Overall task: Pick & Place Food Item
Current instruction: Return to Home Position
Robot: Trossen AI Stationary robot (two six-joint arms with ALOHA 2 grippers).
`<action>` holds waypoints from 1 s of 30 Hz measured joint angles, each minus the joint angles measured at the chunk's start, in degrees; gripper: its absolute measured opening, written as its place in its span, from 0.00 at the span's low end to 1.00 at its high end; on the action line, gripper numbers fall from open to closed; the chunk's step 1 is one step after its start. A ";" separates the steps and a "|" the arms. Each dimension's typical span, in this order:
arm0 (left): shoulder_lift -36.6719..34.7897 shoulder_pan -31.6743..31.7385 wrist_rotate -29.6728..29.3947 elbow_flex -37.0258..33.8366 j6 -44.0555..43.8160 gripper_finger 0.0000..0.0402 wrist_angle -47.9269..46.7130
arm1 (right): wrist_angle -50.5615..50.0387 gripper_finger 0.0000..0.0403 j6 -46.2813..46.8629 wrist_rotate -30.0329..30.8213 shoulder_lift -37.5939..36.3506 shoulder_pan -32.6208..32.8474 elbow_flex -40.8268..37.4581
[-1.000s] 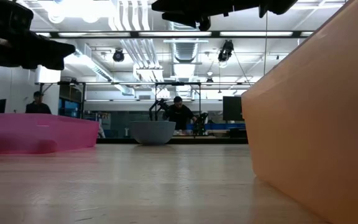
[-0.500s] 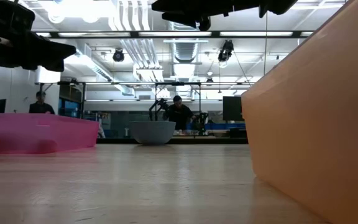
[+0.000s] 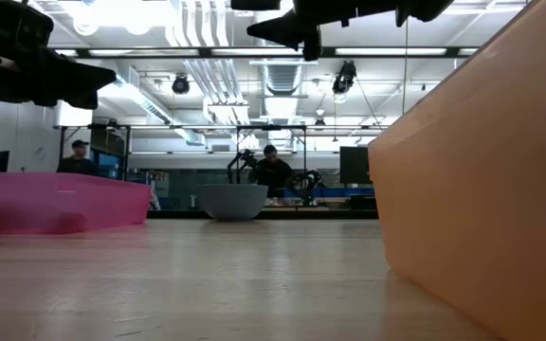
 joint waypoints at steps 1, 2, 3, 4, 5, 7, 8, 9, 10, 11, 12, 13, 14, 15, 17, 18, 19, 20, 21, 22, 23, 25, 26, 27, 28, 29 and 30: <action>0.00 0.00 0.00 0.00 0.00 0.00 0.00 | -0.58 0.66 0.41 -1.76 -0.02 -0.03 -0.01; 0.00 0.00 0.00 0.00 0.00 0.00 0.00 | -0.61 0.66 -0.41 -5.06 -0.17 -0.09 -0.21; 0.00 0.00 0.00 0.00 0.00 0.00 0.02 | -0.39 0.66 -1.65 -9.84 -0.44 -0.11 -0.77; 0.00 0.00 0.00 -0.02 0.00 0.00 0.00 | 0.15 0.66 -2.64 -15.41 -0.77 -0.13 -1.26; 0.00 0.00 0.00 -0.02 0.00 0.00 0.00 | 2.08 0.66 -3.18 -21.03 -1.21 -0.23 -1.94; 0.00 0.00 0.00 -0.02 -0.01 0.00 0.00 | 6.93 0.66 -3.80 -31.23 -2.94 -0.31 -4.23; 0.00 0.00 0.00 -0.02 -0.02 0.00 0.00 | 9.04 0.66 -3.85 -33.77 -4.23 -0.38 -5.62; 0.00 0.00 0.00 -0.02 -0.02 0.00 0.00 | 10.41 0.66 -3.78 -34.01 -5.83 -0.46 -7.37; 0.00 0.00 0.00 -0.02 -0.02 0.00 0.00 | 10.75 0.66 -3.61 -32.51 -7.58 -0.53 -9.11; 0.00 0.00 0.00 -0.02 -0.02 0.00 0.00 | 10.75 0.66 -3.54 -29.50 -9.34 -0.61 -10.95; 0.00 0.00 0.00 -0.04 -0.02 0.00 0.00 | 10.73 0.66 -3.51 -26.38 -11.20 -0.65 -13.12; 0.00 0.00 0.00 -0.04 -0.02 0.00 0.00 | 10.73 0.66 -3.53 -24.00 -12.89 -0.63 -15.33; 0.00 0.00 0.00 -0.04 -0.02 0.00 0.00 | 10.95 0.66 -3.51 -22.70 -14.60 -0.66 -17.54; 0.00 0.00 0.00 -0.04 -0.03 0.00 0.00 | 11.69 0.66 -3.51 -22.34 -16.24 -0.64 -19.92; 0.00 0.00 0.00 -0.04 -0.05 0.00 0.00 | 14.18 0.66 -3.57 -22.70 -19.83 -0.41 -24.90; 0.00 0.00 0.00 -0.04 -0.11 0.00 0.00 | 15.57 0.66 -3.83 -23.45 -21.58 -0.34 -27.51; 0.00 0.00 0.00 -0.04 -0.16 0.00 0.00 | 17.24 0.66 -4.24 -24.32 -23.40 -0.33 -29.92; 0.00 0.00 0.01 -0.04 -0.16 0.00 0.00 | 18.51 0.66 -4.72 -25.13 -25.37 -0.35 -32.54; 0.00 0.00 0.00 -0.04 -0.15 0.00 0.00 | 19.56 0.66 -4.90 -25.90 -27.36 -0.39 -35.11; 0.00 0.00 0.02 -0.04 -0.15 0.00 0.00 | 20.56 0.66 -4.83 -26.43 -29.51 -0.34 -37.52; 0.00 0.00 0.00 -0.04 -0.15 0.00 0.00 | 21.34 0.66 -4.48 -26.51 -31.91 -0.26 -39.86; 0.00 0.00 0.00 -0.04 -0.15 0.00 0.00 | 21.77 0.66 -3.68 -26.67 -37.44 -0.08 -44.28; 0.00 0.00 0.00 -0.04 -0.15 0.00 0.00 | 21.90 0.66 -3.46 -26.51 -40.36 -0.09 -46.35; 0.00 0.00 0.00 -0.04 -0.15 0.00 0.00 | 21.91 0.66 -3.13 -26.34 -43.28 -0.13 -48.57; 0.00 0.00 0.00 -0.04 -0.15 0.00 -0.02 | 21.82 0.66 -2.97 -26.07 -46.16 -0.23 -50.61; 0.00 0.00 0.01 -0.06 -0.15 0.00 -0.01 | 21.76 0.66 -2.84 -26.05 -49.09 -0.21 -52.64; 0.00 0.00 0.00 -0.06 -0.15 0.00 0.00 | 21.73 0.66 -2.65 -26.07 -51.95 -0.19 -54.56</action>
